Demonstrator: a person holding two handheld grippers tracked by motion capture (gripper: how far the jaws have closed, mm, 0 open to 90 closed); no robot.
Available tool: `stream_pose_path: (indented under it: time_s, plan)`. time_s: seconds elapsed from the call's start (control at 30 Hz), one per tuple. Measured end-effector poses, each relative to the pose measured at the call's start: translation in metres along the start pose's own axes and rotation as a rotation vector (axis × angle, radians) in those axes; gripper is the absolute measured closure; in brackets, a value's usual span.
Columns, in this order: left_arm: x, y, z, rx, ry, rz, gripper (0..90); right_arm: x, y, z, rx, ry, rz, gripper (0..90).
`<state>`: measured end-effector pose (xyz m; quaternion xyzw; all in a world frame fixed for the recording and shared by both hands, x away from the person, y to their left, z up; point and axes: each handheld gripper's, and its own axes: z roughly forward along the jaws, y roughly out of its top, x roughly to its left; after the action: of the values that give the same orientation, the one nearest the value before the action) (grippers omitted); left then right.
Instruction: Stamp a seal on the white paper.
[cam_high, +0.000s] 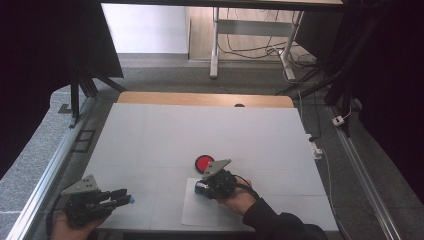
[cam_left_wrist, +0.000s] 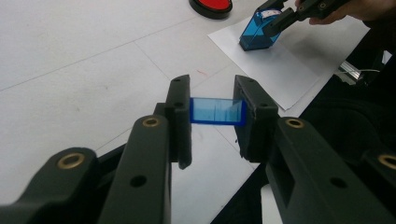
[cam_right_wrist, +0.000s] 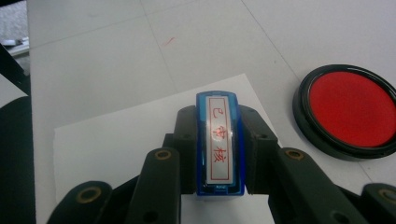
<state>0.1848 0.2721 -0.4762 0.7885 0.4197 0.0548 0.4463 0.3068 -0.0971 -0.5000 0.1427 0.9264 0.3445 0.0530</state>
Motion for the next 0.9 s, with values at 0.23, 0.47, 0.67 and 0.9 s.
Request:
stream_pose_path:
  time_s: [0.23, 0.47, 0.67, 0.9]
  plan:
    - [0.001, 0.0, 0.0, 0.0, -0.002, -0.004, 68.5, -0.01, -0.003, 0.0, -0.024, 0.056, 0.071, 71.7]
    - [0.001, 0.0, 0.0, 0.0, -0.004, -0.005, 68.5, -0.006, -0.002, 0.0, -0.017, 0.032, 0.032, 71.7]
    - [0.001, 0.0, 0.0, -0.003, -0.004, -0.006, 68.5, 0.004, 0.0, 0.001, -0.001, -0.018, -0.036, 71.7]
    - [0.001, 0.0, 0.0, -0.003, -0.007, -0.004, 68.5, 0.01, 0.002, 0.001, 0.014, -0.049, -0.067, 71.7]
